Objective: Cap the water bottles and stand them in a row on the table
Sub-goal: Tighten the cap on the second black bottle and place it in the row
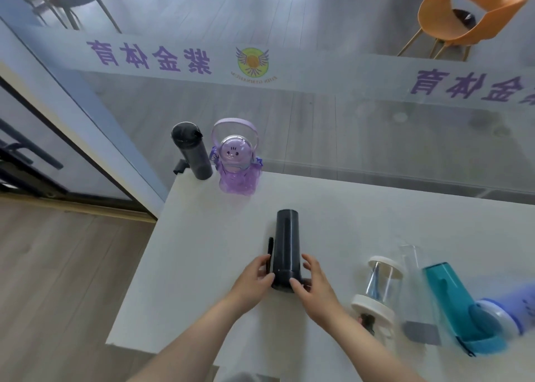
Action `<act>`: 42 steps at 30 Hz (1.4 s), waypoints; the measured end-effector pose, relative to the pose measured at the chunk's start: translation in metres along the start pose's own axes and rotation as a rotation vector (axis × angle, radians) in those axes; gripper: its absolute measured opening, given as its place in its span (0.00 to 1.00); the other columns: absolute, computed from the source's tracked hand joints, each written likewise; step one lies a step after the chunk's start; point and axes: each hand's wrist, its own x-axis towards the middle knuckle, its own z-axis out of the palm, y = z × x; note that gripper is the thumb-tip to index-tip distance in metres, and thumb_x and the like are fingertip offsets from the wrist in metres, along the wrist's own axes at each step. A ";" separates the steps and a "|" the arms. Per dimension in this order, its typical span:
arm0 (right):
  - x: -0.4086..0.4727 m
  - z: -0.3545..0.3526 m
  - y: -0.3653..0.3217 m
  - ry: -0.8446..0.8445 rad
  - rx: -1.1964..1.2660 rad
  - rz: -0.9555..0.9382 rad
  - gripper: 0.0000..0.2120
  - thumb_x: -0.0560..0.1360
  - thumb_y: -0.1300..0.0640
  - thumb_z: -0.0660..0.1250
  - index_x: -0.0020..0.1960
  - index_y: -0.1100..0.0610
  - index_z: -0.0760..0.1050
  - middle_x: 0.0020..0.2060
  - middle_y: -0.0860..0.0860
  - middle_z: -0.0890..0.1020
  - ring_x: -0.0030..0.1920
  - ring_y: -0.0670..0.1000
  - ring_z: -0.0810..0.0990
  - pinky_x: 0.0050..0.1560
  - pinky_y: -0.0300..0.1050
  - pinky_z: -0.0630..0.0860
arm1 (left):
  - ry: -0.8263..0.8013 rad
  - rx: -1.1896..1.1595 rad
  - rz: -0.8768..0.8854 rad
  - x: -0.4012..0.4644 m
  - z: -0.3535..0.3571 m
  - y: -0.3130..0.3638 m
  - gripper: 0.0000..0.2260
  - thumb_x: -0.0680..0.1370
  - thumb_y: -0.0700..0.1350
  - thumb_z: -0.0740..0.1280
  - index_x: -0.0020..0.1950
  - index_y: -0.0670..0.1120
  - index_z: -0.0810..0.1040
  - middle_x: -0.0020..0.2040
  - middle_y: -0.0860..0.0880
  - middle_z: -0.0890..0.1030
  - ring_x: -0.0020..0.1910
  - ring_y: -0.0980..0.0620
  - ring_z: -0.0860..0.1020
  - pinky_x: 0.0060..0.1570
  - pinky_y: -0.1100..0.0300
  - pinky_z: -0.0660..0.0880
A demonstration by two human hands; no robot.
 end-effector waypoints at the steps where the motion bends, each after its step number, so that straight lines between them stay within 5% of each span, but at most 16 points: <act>1: -0.002 0.002 0.003 -0.001 0.022 0.006 0.26 0.77 0.54 0.66 0.71 0.43 0.59 0.65 0.43 0.70 0.55 0.43 0.78 0.54 0.36 0.72 | -0.003 -0.033 0.001 -0.006 0.007 0.000 0.18 0.80 0.37 0.61 0.70 0.47 0.68 0.64 0.52 0.76 0.60 0.58 0.77 0.53 0.68 0.74; 9: -0.022 -0.003 0.013 -0.070 0.087 0.028 0.38 0.72 0.49 0.73 0.74 0.42 0.54 0.61 0.43 0.73 0.56 0.44 0.79 0.59 0.42 0.77 | -0.035 -0.117 0.036 -0.035 0.029 0.001 0.22 0.78 0.38 0.65 0.68 0.56 0.68 0.63 0.58 0.75 0.61 0.58 0.78 0.59 0.63 0.74; 13: -0.034 -0.019 0.013 -0.068 0.117 0.007 0.34 0.73 0.50 0.73 0.72 0.41 0.59 0.57 0.40 0.77 0.51 0.41 0.81 0.53 0.35 0.75 | -0.041 -0.098 0.105 -0.046 0.036 0.004 0.21 0.78 0.43 0.66 0.69 0.56 0.69 0.64 0.54 0.76 0.58 0.56 0.79 0.60 0.61 0.75; 19: -0.042 -0.052 0.018 -0.061 0.160 0.011 0.31 0.71 0.41 0.70 0.71 0.42 0.64 0.54 0.47 0.81 0.50 0.47 0.83 0.57 0.50 0.79 | -0.017 0.108 0.278 -0.062 0.047 0.008 0.27 0.74 0.56 0.66 0.71 0.63 0.64 0.66 0.60 0.69 0.65 0.66 0.69 0.60 0.66 0.71; 24: -0.050 -0.070 0.001 -0.031 0.233 0.046 0.24 0.76 0.46 0.67 0.69 0.52 0.68 0.50 0.55 0.83 0.44 0.51 0.85 0.50 0.50 0.82 | 0.027 0.163 0.402 -0.066 0.060 0.020 0.30 0.71 0.57 0.68 0.72 0.63 0.63 0.69 0.69 0.64 0.70 0.63 0.66 0.66 0.62 0.68; 28: -0.047 -0.086 -0.014 -0.006 0.137 0.074 0.20 0.77 0.39 0.62 0.60 0.51 0.74 0.45 0.53 0.84 0.37 0.51 0.86 0.50 0.53 0.82 | 0.033 0.070 0.370 -0.060 0.065 0.035 0.26 0.73 0.57 0.68 0.70 0.58 0.68 0.67 0.61 0.73 0.67 0.62 0.71 0.67 0.56 0.71; 31: -0.039 -0.096 -0.020 0.013 -0.036 0.027 0.22 0.75 0.34 0.59 0.56 0.49 0.76 0.42 0.49 0.84 0.39 0.50 0.84 0.51 0.53 0.80 | 0.040 -0.004 0.329 -0.057 0.065 0.054 0.16 0.76 0.54 0.68 0.63 0.61 0.72 0.62 0.55 0.78 0.60 0.62 0.77 0.55 0.61 0.78; 33: -0.034 -0.100 -0.020 0.018 -0.175 -0.033 0.22 0.73 0.32 0.59 0.56 0.47 0.76 0.46 0.46 0.81 0.46 0.48 0.81 0.54 0.49 0.77 | 0.050 0.002 0.313 -0.054 0.065 0.067 0.11 0.77 0.54 0.66 0.59 0.63 0.74 0.58 0.56 0.80 0.57 0.62 0.78 0.49 0.66 0.77; 36: -0.032 -0.101 -0.019 0.032 -0.172 -0.151 0.24 0.69 0.32 0.63 0.60 0.44 0.72 0.54 0.42 0.77 0.57 0.44 0.77 0.58 0.46 0.75 | 0.040 -0.002 0.289 -0.046 0.064 0.081 0.15 0.75 0.61 0.63 0.60 0.60 0.76 0.55 0.58 0.83 0.56 0.59 0.80 0.57 0.60 0.74; 40: -0.034 -0.100 -0.014 0.072 -0.172 -0.279 0.35 0.70 0.43 0.71 0.72 0.44 0.59 0.60 0.40 0.74 0.56 0.44 0.77 0.58 0.43 0.76 | 0.022 -0.016 0.239 -0.040 0.067 0.089 0.12 0.80 0.54 0.63 0.63 0.58 0.74 0.56 0.59 0.82 0.53 0.66 0.79 0.48 0.69 0.75; 42: -0.032 -0.100 -0.011 0.091 -0.202 -0.286 0.38 0.71 0.44 0.71 0.74 0.43 0.55 0.61 0.44 0.72 0.55 0.46 0.77 0.58 0.43 0.76 | 0.028 -0.063 0.224 -0.038 0.068 0.087 0.13 0.81 0.53 0.62 0.66 0.58 0.71 0.59 0.58 0.80 0.55 0.68 0.77 0.51 0.67 0.74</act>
